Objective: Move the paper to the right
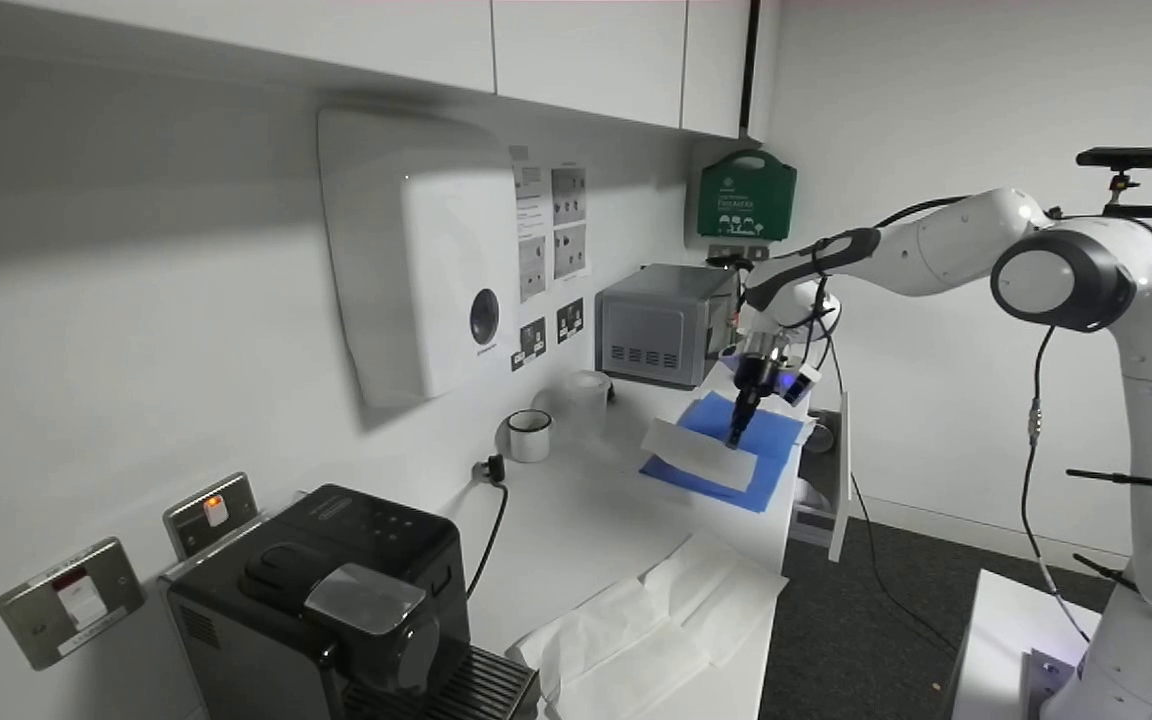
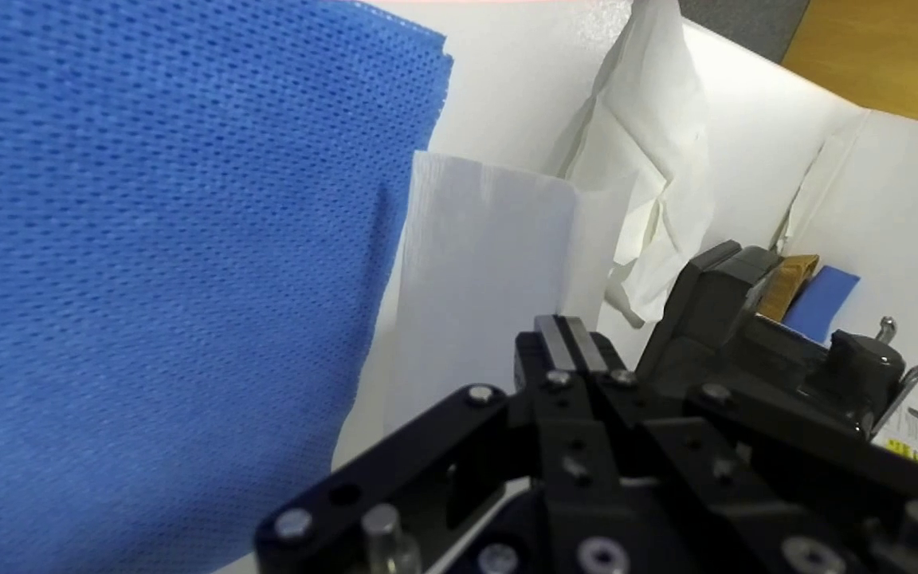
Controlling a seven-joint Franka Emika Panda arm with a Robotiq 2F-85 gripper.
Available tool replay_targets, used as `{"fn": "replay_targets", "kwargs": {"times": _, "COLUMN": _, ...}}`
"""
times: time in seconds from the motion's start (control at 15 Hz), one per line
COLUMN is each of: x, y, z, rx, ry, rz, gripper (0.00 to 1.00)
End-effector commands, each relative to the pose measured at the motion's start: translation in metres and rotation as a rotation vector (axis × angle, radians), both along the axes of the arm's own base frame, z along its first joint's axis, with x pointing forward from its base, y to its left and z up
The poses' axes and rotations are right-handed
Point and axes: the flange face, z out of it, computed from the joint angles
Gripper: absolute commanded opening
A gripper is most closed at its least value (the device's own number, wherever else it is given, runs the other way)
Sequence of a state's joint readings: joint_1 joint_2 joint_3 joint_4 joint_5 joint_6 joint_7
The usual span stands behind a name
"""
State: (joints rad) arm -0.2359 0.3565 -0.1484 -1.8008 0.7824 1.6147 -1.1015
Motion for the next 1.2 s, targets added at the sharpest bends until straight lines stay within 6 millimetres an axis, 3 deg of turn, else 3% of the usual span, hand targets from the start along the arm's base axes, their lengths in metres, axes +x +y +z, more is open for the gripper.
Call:
{"fn": "replay_targets", "kwargs": {"times": 0.0, "x": 0.008, "y": -0.002, "z": 0.004, "rx": 0.021, "ry": 0.015, "rz": -0.008, "gripper": 0.00}}
{"fn": "replay_targets", "kwargs": {"times": 0.67, "x": 0.014, "y": 0.021, "z": 0.000, "rx": 0.031, "ry": 0.031, "rz": 0.057, "gripper": 0.00}}
{"fn": "replay_targets", "kwargs": {"times": 1.13, "x": 0.017, "y": 0.014, "z": -0.014, "rx": 0.095, "ry": 0.091, "rz": 0.065, "gripper": 0.00}}
